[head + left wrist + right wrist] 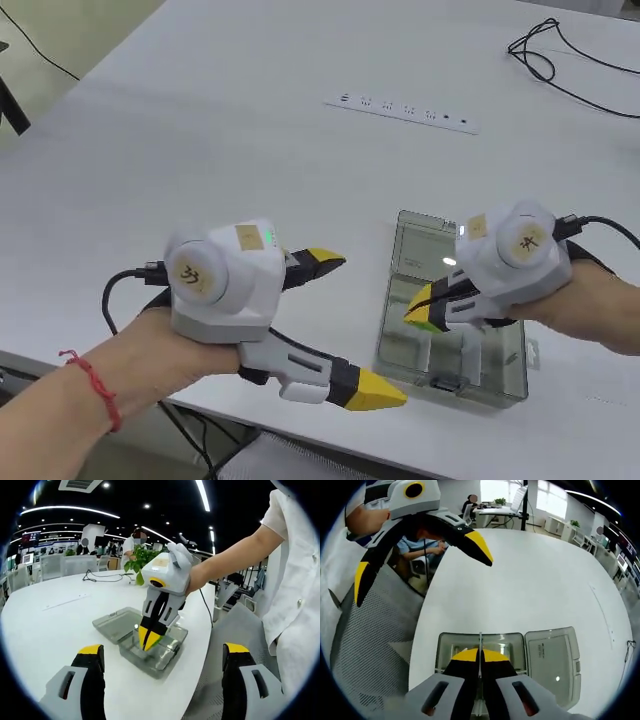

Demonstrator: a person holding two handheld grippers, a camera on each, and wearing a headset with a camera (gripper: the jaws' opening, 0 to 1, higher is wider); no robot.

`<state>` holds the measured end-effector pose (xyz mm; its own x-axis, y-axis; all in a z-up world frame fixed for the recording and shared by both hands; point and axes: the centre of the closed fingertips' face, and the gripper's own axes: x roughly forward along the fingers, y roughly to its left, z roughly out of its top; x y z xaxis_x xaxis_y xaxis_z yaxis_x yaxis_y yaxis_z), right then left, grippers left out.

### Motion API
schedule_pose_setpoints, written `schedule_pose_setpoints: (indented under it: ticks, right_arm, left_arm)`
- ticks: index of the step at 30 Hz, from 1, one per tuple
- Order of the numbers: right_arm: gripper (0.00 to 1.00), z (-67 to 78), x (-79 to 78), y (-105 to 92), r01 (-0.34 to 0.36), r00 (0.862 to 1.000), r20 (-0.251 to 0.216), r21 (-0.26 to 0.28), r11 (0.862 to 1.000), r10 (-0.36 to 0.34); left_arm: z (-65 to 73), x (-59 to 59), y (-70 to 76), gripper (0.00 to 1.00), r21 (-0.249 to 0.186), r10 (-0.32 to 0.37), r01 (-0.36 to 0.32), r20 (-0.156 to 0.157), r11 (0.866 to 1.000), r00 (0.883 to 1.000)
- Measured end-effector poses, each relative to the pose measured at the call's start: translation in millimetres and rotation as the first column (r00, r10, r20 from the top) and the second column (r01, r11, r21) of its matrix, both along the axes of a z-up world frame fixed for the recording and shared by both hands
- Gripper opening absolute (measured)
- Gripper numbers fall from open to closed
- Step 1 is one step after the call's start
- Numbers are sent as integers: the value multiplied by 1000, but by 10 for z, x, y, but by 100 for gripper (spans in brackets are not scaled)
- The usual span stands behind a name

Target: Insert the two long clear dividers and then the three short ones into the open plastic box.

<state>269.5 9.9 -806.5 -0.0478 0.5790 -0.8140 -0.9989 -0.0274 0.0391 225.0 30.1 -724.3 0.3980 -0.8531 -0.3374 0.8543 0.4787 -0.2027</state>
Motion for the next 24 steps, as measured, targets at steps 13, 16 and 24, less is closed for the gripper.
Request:
schedule_pose_setpoints:
  ticks: [13, 16, 24]
  right_arm:
    - [2, -48, -11, -19, -20, 1000, 15, -37, 999, 20]
    - [2, -53, -13, -22, -16, 1000, 14, -39, 999, 17]
    - [3, -94, -10, -27, -17, 999, 26, -52, 998, 18]
  left_arm:
    - [-36, 0, -11, 100, 15, -9, 9, 0, 1000, 1000]
    - [-37, 0, -14, 100, 17, -9, 9, 1, 1000, 1000]
    - [-14, 7, -10, 100, 20, -5, 5, 7, 1000, 1000]
